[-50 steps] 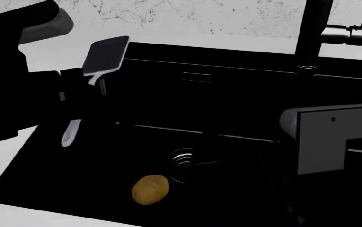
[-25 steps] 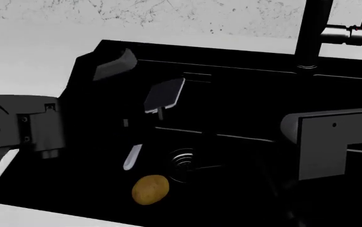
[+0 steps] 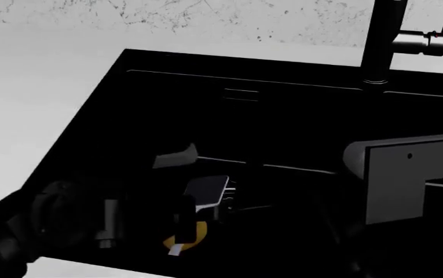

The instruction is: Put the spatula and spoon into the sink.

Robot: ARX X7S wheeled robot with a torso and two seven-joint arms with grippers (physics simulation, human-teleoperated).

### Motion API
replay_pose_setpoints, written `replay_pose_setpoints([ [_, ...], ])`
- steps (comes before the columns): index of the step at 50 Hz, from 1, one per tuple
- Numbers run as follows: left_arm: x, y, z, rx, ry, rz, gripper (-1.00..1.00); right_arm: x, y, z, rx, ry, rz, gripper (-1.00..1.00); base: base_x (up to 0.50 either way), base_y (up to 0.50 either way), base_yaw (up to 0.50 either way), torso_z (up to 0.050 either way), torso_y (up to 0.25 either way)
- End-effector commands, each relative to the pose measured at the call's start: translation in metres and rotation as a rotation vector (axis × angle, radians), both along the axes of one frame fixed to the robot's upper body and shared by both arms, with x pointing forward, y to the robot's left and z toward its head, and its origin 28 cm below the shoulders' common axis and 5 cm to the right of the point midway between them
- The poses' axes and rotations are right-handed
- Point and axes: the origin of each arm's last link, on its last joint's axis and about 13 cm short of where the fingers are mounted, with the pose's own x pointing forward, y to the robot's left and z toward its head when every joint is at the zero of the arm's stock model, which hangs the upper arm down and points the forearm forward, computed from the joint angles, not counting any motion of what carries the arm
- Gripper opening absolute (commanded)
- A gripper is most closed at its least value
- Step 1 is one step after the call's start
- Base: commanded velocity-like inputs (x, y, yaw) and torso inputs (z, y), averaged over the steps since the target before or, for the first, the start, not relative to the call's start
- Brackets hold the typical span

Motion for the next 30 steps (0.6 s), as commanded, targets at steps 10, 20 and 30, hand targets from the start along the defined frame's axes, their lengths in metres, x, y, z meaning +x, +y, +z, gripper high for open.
replay_pose_setpoints([
  [10, 0.005, -0.001, -0.005, 0.045, -0.068, 0.021, 1.00, -0.001, -0.001, 0.000, 0.020, -0.010, 0.000, 1.00, 0.00, 0.00, 0.00, -0.001, 0.000],
  [20, 0.001, 0.022, 0.080, 0.116, -0.450, 0.124, 1.00, -0.001, -0.003, 0.001, 0.021, -0.013, 0.000, 1.00, 0.00, 0.00, 0.00, 0.000, 0.000],
  [30, -0.058, 0.050, 0.138, 0.225, -0.733, 0.189, 1.00, -0.002, -0.004, 0.000, 0.025, -0.015, -0.003, 1.00, 0.00, 0.00, 0.00, 0.000, 0.000],
])
